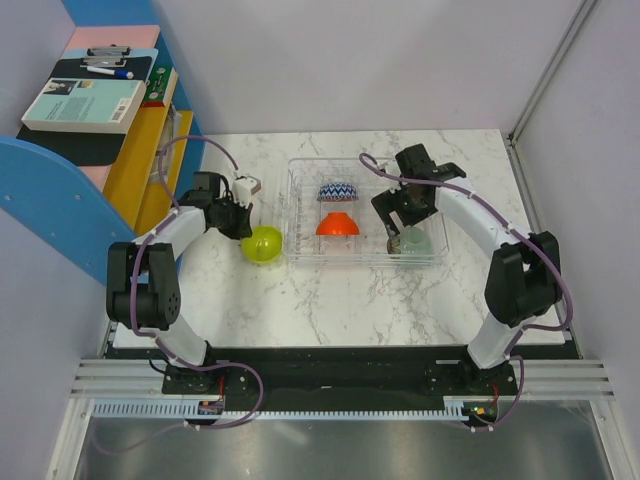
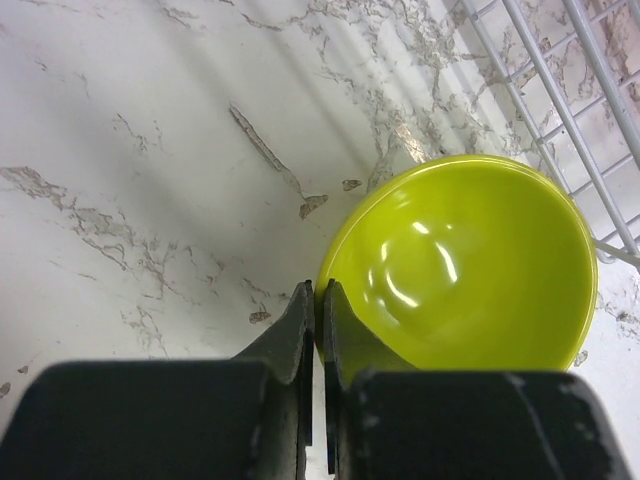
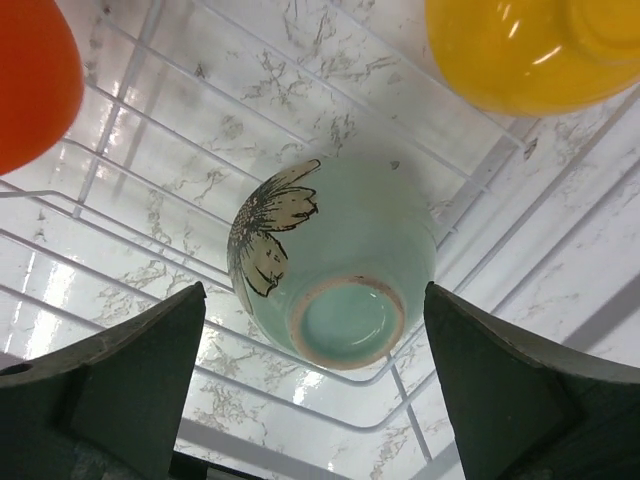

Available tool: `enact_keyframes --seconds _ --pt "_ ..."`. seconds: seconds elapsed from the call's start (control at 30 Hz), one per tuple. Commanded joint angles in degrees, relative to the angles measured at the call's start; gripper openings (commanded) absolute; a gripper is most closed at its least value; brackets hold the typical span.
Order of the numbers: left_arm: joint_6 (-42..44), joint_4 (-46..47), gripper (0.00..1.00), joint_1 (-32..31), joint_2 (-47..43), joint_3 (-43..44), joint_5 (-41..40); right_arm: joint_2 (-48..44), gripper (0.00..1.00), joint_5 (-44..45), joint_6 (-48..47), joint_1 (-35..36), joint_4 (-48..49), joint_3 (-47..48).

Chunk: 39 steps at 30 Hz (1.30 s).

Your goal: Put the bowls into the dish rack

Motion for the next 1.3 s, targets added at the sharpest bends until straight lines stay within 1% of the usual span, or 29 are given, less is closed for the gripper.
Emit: enact_keyframes --seconds 0.0,0.13,0.23,0.27,0.37,0.4,0.47,0.5,0.6,0.63,0.73,0.77,0.87,0.9,0.93,1.0,1.03,1.13,1.27 --pt "0.5 -1.5 0.02 -0.2 -4.2 2.4 1.2 -5.4 0.98 -2.0 -0.5 -0.1 -1.0 6.3" --pt "0.7 -3.2 0.02 -0.2 -8.9 3.4 2.9 -7.0 0.98 -5.3 0.2 -0.1 -1.7 9.6" --pt "0.4 -5.1 0.02 -0.2 -12.9 4.9 3.8 -7.9 0.97 -9.3 1.0 -0.1 -1.7 10.7" --pt "0.2 -5.5 0.02 -0.2 -14.2 5.4 4.1 -8.3 0.98 -11.8 1.2 -0.1 -1.6 10.9" --pt "-0.4 -6.8 0.02 -0.2 -18.7 7.3 6.8 -8.5 0.98 -16.5 3.0 -0.1 -1.0 11.8" --pt "-0.7 -7.0 0.02 -0.2 -19.5 8.1 9.3 -8.5 0.98 -20.2 3.4 -0.1 -1.0 12.0" --pt "-1.3 -7.3 0.02 -0.3 -21.6 8.9 12.7 -8.1 0.98 -24.8 5.3 -0.1 -0.6 12.7" --pt "-1.3 -7.3 0.02 -0.6 -22.2 9.4 16.2 -7.9 0.97 -29.8 6.0 -0.1 -0.5 13.0" --pt "-1.1 -7.2 0.02 -2.9 -22.9 11.0 18.6 -6.9 0.98 -37.4 7.3 -0.1 0.1 13.1" --pt "-0.8 -7.0 0.02 -3.8 -22.7 11.5 18.6 -6.5 0.98 -42.7 7.0 -0.2 0.5 12.6" --pt "-0.3 -6.5 0.02 -7.7 -21.6 13.4 17.7 -6.7 0.98 -50.4 7.6 -0.4 2.1 11.2" --pt "-0.2 -6.3 0.02 -9.8 -21.2 13.8 17.6 -7.0 0.98 -51.8 7.7 -0.5 2.6 10.9" --pt "-0.5 -4.6 0.02 -13.2 -19.9 15.3 15.9 -7.4 0.98 -55.6 9.5 -1.0 6.3 10.1" --pt "-0.8 -3.4 0.02 -13.9 -19.1 15.6 14.5 -7.5 0.98 -56.8 13.0 -1.3 7.7 8.7" --pt "-1.3 -2.9 0.02 -15.1 -18.8 16.0 14.0 -7.4 0.97 -59.1 14.1 -1.3 10.4 8.1" --pt "-2.1 -0.9 0.02 -16.2 -18.1 16.4 12.8 -6.6 0.98 -61.9 16.6 -1.4 12.7 6.2" --pt "-2.5 -0.2 0.02 -17.4 -18.0 16.5 12.2 -6.3 0.98 -63.1 19.1 -1.4 15.2 5.5" --pt "-3.3 2.4 0.02 -19.4 -17.8 16.2 10.3 -5.7 0.98 -64.3 20.5 -1.4 17.5 3.4" --pt "-2.9 3.5 0.02 -22.8 -17.6 16.7 6.2 -4.6 0.97 -67.4 21.2 -1.4 18.7 1.3"
